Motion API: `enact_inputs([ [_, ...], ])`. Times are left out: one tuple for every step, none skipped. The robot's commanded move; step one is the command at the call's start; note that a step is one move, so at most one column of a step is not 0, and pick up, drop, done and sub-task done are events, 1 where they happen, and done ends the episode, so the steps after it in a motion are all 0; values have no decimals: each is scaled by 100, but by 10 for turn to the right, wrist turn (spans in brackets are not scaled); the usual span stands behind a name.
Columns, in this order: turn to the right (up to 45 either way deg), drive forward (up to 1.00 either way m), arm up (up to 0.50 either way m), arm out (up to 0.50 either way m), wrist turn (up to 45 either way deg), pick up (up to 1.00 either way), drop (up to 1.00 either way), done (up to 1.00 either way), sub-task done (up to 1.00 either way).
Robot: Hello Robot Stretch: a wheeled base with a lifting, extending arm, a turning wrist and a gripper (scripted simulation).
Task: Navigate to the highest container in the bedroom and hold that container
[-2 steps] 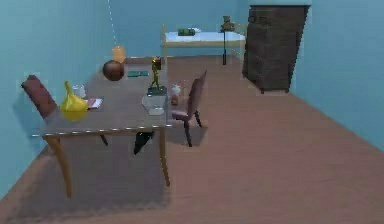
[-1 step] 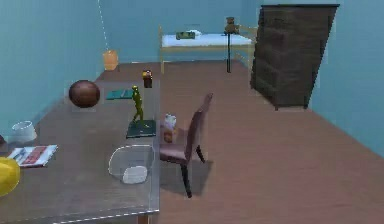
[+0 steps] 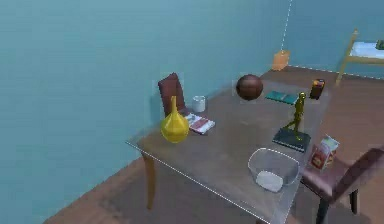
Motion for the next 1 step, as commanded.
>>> enact_inputs([
  [-300, 0, 0, 0, 0, 0, 0, 0, 0],
])
